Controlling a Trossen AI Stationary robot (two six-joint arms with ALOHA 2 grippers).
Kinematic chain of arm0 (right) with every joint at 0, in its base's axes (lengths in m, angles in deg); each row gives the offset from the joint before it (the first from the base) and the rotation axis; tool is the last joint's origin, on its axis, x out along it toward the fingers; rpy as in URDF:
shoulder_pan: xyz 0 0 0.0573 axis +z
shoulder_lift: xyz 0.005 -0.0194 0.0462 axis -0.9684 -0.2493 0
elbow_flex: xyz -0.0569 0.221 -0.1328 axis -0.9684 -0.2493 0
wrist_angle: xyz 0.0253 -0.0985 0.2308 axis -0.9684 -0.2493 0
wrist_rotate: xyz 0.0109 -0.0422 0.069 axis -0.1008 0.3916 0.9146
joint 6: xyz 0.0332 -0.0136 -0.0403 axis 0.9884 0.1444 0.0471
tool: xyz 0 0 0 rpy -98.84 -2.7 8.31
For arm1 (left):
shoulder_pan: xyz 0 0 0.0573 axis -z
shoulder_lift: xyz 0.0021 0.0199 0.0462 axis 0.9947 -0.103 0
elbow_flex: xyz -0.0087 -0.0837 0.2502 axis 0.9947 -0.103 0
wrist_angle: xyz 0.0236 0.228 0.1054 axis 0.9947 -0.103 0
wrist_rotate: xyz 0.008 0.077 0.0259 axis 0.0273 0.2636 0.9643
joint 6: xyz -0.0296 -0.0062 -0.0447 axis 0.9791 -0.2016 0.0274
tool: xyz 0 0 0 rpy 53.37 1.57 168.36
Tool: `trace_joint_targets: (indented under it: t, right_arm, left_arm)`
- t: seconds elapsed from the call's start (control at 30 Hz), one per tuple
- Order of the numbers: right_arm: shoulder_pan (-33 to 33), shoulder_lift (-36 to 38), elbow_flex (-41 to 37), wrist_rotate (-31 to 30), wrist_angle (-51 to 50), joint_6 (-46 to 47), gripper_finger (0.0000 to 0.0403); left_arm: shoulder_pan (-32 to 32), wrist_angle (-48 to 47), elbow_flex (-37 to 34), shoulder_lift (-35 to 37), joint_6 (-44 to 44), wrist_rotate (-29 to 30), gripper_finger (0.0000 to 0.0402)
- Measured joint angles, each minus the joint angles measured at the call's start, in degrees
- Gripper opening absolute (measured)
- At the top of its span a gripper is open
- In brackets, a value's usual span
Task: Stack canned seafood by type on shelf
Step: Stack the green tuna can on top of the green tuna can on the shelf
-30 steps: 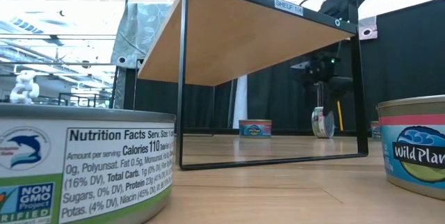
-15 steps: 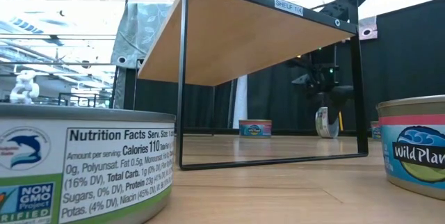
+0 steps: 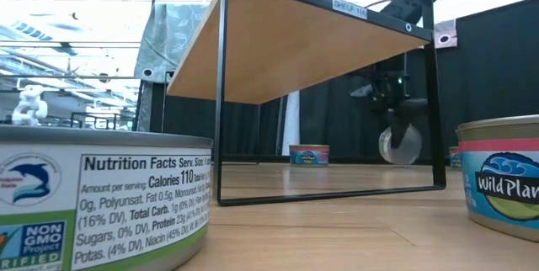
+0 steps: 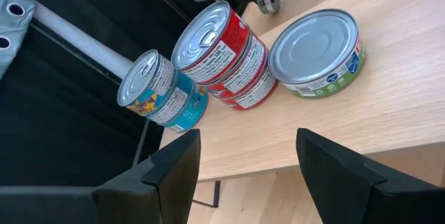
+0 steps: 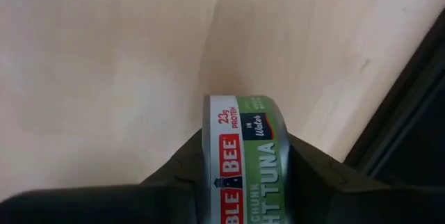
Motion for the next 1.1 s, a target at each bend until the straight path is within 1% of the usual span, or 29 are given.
trace_joint_targets:
  t: [0.17,0.23,0.3,0.33,0.4,0.47,0.57,0.7,0.77,0.8,0.93,1.03,1.1]
  right_arm:
    - [4.1,2.4,4.2,0.3,-5.4,11.5,0.0151]
    - [5.5,3.9,6.5,1.3,-8.6,16.1,0.0150]
    - [6.8,5.6,8.9,4.4,-10.6,20.3,0.0141]
    - [7.3,6.6,10.2,6.4,-11.4,22.3,0.0135]
    - [7.9,9.0,12.3,12.2,-12.5,26.8,0.0127]
    - [8.6,11.5,14.2,17.5,-13.0,30.6,0.0126]
    - [9.3,15.9,15.5,25.3,-13.0,35.1,0.0138]
    - [10.2,22.4,15.7,38.1,-11.4,42.0,0.0155]
    - [11.1,25.0,15.7,42.8,-9.7,45.9,0.0157]
    - [11.7,26.2,15.7,44.2,-9.0,47.7,0.0157]
    - [15.0,29.1,15.7,45.0,-4.2,55.5,0.0150]
    - [18.0,29.5,15.7,44.9,1.8,61.7,0.0145]
    - [20.3,29.3,15.7,44.8,5.9,64.3,0.0145]
  left_arm:
    - [0.0,0.0,0.0,0.0,0.0,0.0,0.0237]
    - [0.0,0.0,0.0,0.0,0.0,0.1,0.0237]
    - [0.0,0.0,0.0,0.0,-0.1,0.1,0.0237]
    - [0.0,0.0,0.0,0.0,-0.1,0.1,0.0237]
    - [0.0,0.0,0.0,0.0,-0.2,0.2,0.0237]
    - [0.0,0.0,0.0,0.0,-0.5,0.3,0.0237]
    - [0.0,0.0,0.0,0.0,-0.9,0.3,0.0237]
    - [0.0,0.0,0.0,0.0,-1.5,0.3,0.0237]
    - [0.0,0.0,0.0,0.0,-1.6,0.3,0.0237]
    - [0.0,0.0,0.0,0.0,-1.6,0.3,0.0237]
    - [0.0,0.0,0.0,0.0,-1.6,0.3,0.0237]
    - [0.0,0.0,0.0,0.0,-1.6,0.3,0.0237]
    - [0.0,0.0,0.0,0.0,-1.6,0.3,0.0237]
